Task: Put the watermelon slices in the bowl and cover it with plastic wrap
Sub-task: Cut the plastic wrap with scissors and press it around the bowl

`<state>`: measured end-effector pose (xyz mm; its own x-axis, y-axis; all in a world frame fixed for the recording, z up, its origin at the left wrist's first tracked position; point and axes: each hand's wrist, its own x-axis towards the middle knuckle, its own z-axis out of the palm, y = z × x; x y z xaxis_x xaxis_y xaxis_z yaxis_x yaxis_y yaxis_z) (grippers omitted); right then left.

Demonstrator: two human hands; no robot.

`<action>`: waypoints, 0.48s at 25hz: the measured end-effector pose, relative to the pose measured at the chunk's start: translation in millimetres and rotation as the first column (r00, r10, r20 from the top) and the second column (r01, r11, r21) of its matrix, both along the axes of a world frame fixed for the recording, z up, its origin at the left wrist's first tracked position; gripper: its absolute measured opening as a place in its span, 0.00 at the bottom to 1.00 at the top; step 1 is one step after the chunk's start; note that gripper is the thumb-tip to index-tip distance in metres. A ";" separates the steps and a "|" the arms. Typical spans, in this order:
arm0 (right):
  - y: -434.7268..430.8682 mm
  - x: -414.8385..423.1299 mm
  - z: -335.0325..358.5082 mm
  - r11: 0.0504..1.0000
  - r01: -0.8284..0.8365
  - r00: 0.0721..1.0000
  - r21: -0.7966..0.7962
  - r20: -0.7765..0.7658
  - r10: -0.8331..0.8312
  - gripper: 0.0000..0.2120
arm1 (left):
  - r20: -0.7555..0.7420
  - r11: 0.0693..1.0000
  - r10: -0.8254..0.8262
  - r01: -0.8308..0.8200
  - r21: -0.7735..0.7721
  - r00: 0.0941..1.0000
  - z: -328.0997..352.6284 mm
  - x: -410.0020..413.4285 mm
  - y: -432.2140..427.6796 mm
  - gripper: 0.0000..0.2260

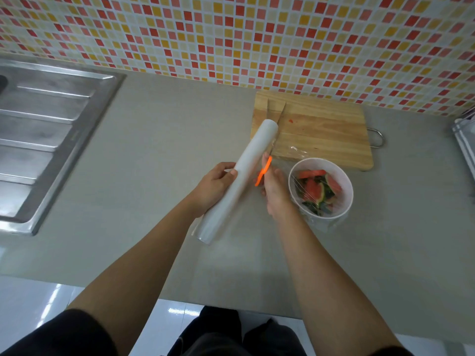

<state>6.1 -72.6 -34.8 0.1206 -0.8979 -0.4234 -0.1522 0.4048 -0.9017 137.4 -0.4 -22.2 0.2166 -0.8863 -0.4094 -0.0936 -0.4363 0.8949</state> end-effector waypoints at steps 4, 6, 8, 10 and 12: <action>-8.4 5.0 -4.8 0.999 0.001 1.000 -0.036 -0.014 -0.001 0.23 | -0.006 1.000 0.000 0.000 0.003 1.000 -1.2 6.7 2.9 0.13; -12.5 8.0 -4.6 1.000 0.008 1.000 -0.022 -0.003 -0.008 0.23 | -0.019 1.000 0.001 -0.001 -0.001 1.000 -0.9 10.8 5.6 0.11; -16.5 11.1 -4.9 1.000 0.016 1.000 -0.001 -0.003 -0.016 0.22 | -0.024 1.000 -0.001 0.001 -0.003 1.000 -0.6 16.1 9.0 0.10; -20.0 13.8 -6.2 1.000 0.020 0.999 -0.021 -0.031 -0.021 0.22 | -0.020 1.000 -0.003 0.003 0.005 1.000 -0.7 22.3 12.3 0.10; -22.8 17.1 -6.8 0.999 0.021 0.999 -0.035 -0.032 -0.022 0.23 | -0.019 1.000 -0.004 0.004 0.013 1.000 -0.4 27.2 14.6 0.11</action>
<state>23.2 -95.3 -41.6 0.0876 -0.9144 -0.3952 -0.1725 0.3768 -0.9101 164.6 14.2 -22.6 0.2055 -0.8815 -0.4251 -0.0788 -0.4479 0.8906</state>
